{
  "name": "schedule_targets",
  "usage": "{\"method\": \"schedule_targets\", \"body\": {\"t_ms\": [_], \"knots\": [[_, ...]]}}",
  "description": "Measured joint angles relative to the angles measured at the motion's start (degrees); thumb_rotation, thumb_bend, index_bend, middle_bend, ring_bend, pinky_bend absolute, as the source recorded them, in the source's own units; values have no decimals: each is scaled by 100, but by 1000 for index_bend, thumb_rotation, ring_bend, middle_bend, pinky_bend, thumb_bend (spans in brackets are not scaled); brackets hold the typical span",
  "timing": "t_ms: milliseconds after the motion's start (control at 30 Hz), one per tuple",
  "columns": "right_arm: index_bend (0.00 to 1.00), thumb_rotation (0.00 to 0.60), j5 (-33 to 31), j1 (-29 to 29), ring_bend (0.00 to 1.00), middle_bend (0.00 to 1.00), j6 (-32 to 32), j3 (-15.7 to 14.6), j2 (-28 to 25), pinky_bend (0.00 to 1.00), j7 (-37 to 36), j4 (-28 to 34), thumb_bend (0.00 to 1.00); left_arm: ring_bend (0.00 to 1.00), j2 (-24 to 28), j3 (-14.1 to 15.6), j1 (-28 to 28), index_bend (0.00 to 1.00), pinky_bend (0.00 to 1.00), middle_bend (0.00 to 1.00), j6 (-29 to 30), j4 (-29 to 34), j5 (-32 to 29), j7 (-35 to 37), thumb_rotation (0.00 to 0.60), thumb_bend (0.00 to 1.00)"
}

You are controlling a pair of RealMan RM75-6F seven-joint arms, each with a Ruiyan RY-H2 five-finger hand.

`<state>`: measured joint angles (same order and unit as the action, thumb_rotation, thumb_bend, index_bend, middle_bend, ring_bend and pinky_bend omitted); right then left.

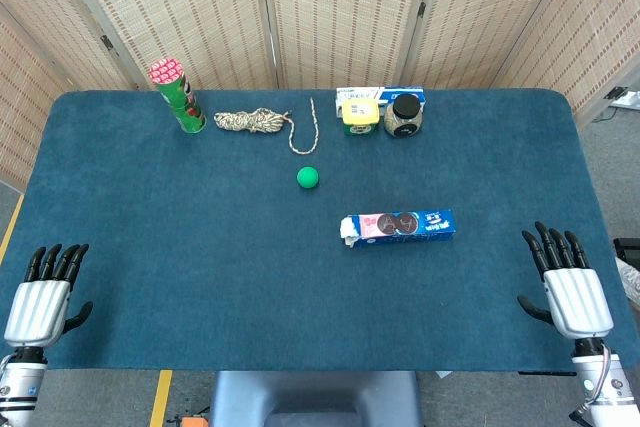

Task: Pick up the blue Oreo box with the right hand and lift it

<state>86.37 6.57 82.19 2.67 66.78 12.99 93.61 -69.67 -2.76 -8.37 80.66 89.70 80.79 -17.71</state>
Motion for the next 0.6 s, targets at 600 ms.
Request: {"method": "schedule_targets", "body": {"t_ms": [600], "knots": [[195, 600, -1013, 1567, 126, 117, -2447, 566, -68, 55, -90, -353, 230, 86, 93, -30, 24, 62, 48, 134, 23, 55, -78, 133, 600, 295]]}}
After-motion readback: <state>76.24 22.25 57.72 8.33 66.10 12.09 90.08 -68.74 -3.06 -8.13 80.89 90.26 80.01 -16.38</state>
